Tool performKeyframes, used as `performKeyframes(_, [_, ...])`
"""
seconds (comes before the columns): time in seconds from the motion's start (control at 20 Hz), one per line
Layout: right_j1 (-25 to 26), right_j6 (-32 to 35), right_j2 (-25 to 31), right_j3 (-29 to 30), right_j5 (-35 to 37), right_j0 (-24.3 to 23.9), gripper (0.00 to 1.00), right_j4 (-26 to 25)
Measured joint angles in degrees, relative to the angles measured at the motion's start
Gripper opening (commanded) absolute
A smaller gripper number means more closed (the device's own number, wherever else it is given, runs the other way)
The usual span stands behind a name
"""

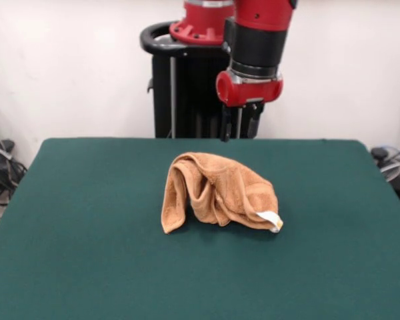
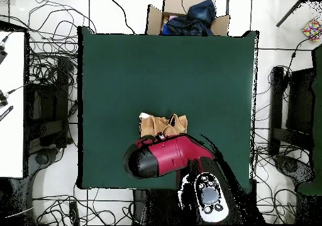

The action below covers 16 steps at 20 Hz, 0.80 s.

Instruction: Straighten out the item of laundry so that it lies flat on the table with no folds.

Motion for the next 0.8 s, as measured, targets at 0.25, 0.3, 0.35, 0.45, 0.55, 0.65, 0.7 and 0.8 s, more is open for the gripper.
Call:
performKeyframes(0.25, [0.00,0.00,0.00,0.01,0.00,0.01,1.00,0.00])
performKeyframes(0.3, [-0.01,0.00,0.01,0.02,0.00,-0.01,1.00,0.00])
performKeyframes(0.35, [-0.02,0.00,0.02,0.03,0.00,-0.03,1.00,0.01])
performKeyframes(0.45, [-0.12,0.00,0.02,0.05,0.00,-0.18,1.00,0.01])
performKeyframes(0.55, [-0.29,0.00,0.00,0.08,0.00,-0.44,1.00,0.00])
performKeyframes(0.65, [-0.33,0.00,0.00,0.08,0.00,-0.49,1.00,0.00])
performKeyframes(0.7, [-0.31,0.00,0.00,0.08,0.00,-0.47,1.00,0.00])
performKeyframes(0.8, [-0.27,0.00,-0.01,0.07,0.00,-0.42,1.00,0.00])
